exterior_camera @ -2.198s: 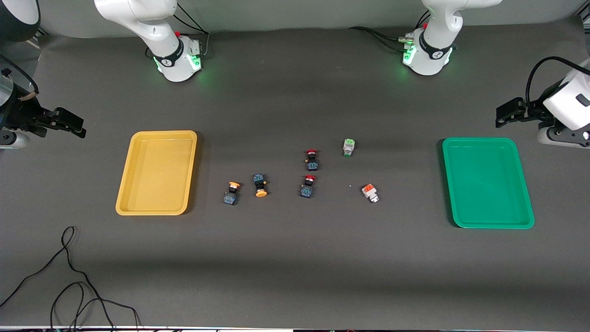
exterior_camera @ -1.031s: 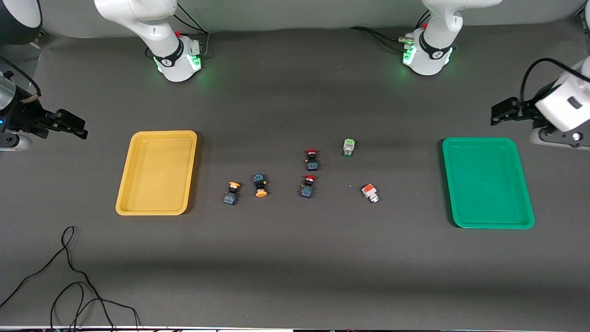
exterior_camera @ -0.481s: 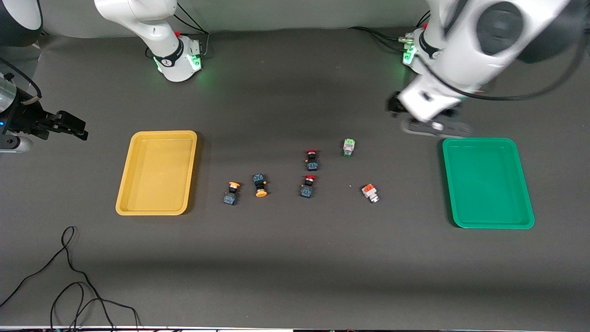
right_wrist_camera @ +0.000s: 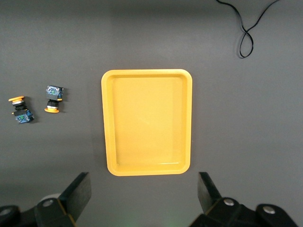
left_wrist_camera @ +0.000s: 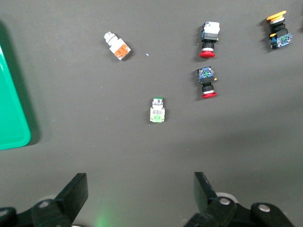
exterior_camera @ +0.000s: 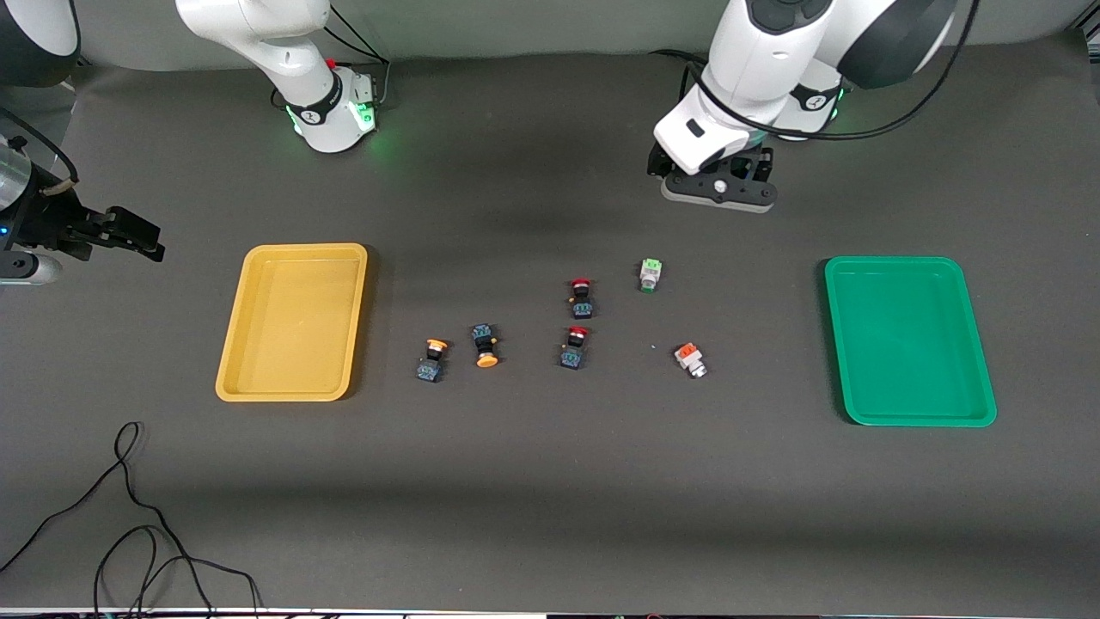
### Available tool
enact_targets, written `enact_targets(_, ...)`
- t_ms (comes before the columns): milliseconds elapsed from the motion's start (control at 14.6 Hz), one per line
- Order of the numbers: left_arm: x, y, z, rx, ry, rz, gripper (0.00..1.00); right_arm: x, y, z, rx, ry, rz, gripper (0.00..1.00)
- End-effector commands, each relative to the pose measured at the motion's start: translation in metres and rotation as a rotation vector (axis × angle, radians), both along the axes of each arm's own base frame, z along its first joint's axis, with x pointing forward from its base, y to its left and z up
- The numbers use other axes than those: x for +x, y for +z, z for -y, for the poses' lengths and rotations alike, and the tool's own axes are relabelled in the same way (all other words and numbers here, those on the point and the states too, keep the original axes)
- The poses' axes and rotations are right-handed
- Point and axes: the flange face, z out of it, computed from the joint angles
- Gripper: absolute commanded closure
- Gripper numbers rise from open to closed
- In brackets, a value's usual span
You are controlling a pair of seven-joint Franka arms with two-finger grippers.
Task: Place green and yellow buttons in trays
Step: 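Reach the left gripper to the green-based button while the right gripper reaches yellow buttons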
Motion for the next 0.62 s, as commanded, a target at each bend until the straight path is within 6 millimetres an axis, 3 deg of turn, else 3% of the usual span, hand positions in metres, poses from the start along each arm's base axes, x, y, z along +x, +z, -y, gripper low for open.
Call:
enact_targets(0, -0.015, -0.055, -0.004, -0.023, 0.028, 0.028, 0.00, 0.003, 0.004, -0.039, 0.003, 0.000, 0.009, 0.00)
enact_targets(206, -0.011, -0.133, 0.003, -0.005, 0.013, 0.035, 0.00, 0.005, -0.012, -0.110, 0.037, -0.062, 0.000, 0.00)
enact_targets(412, 0.005, -0.214, 0.013, 0.018, -0.004, 0.036, 0.00, 0.011, -0.035, -0.148, 0.097, -0.032, -0.035, 0.00)
enact_targets(550, 0.008, -0.246, 0.015, 0.026, -0.013, 0.035, 0.00, 0.018, -0.054, -0.169, 0.124, -0.010, -0.032, 0.00)
